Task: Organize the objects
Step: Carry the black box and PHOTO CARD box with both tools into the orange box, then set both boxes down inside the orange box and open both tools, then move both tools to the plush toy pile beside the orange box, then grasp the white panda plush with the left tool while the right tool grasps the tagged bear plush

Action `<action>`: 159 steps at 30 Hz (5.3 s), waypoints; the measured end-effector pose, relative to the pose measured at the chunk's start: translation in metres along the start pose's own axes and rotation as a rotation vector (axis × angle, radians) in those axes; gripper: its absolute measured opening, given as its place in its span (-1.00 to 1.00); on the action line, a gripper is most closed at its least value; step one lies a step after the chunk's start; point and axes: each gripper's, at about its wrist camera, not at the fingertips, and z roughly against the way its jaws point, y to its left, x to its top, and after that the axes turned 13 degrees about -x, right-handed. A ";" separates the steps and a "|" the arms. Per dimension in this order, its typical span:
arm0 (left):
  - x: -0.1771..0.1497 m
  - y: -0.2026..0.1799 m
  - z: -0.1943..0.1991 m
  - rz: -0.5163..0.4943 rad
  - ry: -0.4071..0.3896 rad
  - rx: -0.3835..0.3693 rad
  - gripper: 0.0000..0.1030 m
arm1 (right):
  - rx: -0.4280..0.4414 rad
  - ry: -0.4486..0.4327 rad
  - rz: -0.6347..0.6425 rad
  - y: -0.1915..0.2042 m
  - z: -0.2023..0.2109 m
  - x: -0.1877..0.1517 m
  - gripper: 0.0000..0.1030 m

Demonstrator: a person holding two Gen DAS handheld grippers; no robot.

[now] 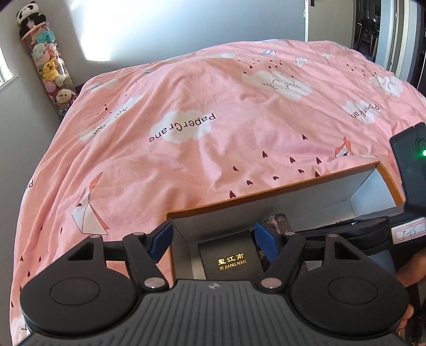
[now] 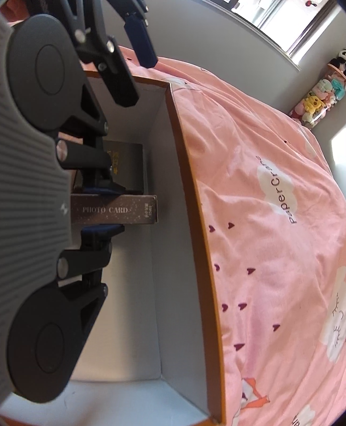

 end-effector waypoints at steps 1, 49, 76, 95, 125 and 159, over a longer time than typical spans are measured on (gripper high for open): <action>0.000 0.002 0.001 0.004 -0.004 0.002 0.61 | 0.000 -0.002 0.009 0.003 -0.001 0.000 -0.54; -0.016 0.003 -0.013 0.003 0.046 -0.009 0.44 | -0.083 0.123 0.105 0.013 -0.043 0.001 0.02; -0.052 -0.016 -0.021 -0.051 0.194 -0.015 -0.24 | -0.246 0.233 0.250 -0.008 -0.018 -0.049 -1.00; -0.075 -0.052 0.069 0.067 -0.023 -0.171 -0.24 | -0.210 -0.082 0.312 -0.001 0.086 -0.078 -0.71; -0.234 -0.159 0.041 -0.718 0.185 -0.117 0.02 | -0.328 -0.104 0.120 -0.058 0.130 -0.195 -0.58; -0.230 -0.146 -0.012 -0.616 0.277 -0.103 0.22 | -0.310 -0.006 0.226 -0.050 0.113 -0.196 -0.31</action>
